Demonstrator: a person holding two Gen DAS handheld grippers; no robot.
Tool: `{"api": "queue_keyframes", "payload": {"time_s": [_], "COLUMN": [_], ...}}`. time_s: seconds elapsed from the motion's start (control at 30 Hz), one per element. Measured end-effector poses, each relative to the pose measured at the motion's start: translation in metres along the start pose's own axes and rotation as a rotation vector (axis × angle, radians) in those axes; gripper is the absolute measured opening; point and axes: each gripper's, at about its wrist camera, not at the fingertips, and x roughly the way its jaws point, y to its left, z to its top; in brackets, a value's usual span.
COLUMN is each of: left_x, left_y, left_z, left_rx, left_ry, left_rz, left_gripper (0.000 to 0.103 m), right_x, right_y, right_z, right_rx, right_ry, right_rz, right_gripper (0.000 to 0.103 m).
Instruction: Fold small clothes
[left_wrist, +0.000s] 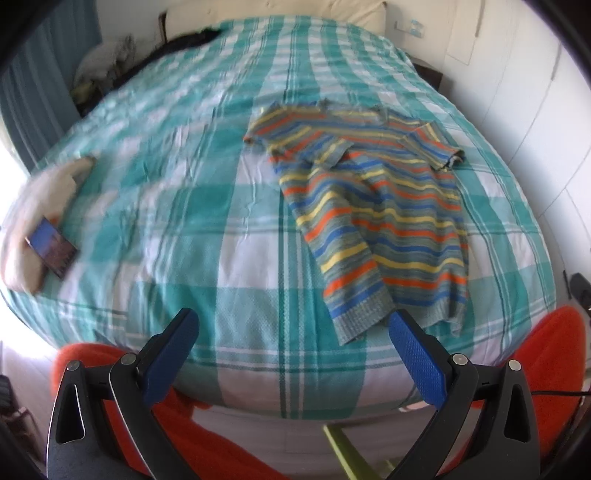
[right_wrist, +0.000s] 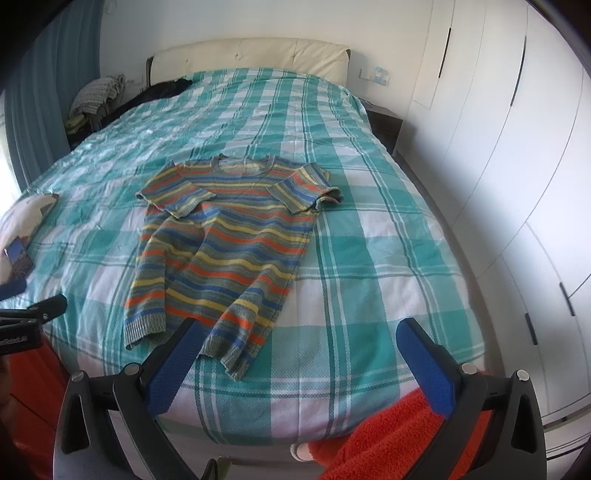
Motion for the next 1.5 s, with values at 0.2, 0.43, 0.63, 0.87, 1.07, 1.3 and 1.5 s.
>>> {"api": "queue_keyframes", "payload": {"time_s": [0.2,0.43,0.63,0.87,1.07,1.3,1.5], "left_x": [0.065,0.106,0.132,0.067,0.102,0.114,0.135], "left_y": [0.04,-0.009,-0.022,0.022,0.032,0.044,0.007], "left_z": [-0.013,-0.014,-0.007,-0.004,-0.026,-0.018,-0.01], "left_rx": [-0.133,-0.047,-0.01,0.022,0.093,-0.019,0.072], "left_ry": [0.151,0.195,0.247,0.145,0.261,0.222,0.246], "left_rz": [-0.127,-0.275,-0.294,-0.236,-0.104,-0.136,-0.13], "left_gripper": [0.102,0.095,0.004,0.005,0.025,0.06,0.004], "right_x": [0.049,0.151,0.184,0.1,0.143,0.149,0.211], "right_y": [-0.036,-0.015,0.003,-0.07,-0.072,-0.108,-0.108], "right_z": [-0.013,-0.058,-0.063,-0.029,-0.053,-0.057,-0.075], "right_rx": [0.08,0.192,0.164,0.07,0.039,0.282,0.465], "right_ry": [0.073,0.386,0.438,0.342,0.47,0.444,0.557], "right_rz": [0.127,0.536,0.594,0.428,0.332,0.464,0.576], "right_gripper": [0.103,0.07,0.005,0.005,0.008,0.051,0.005]}}
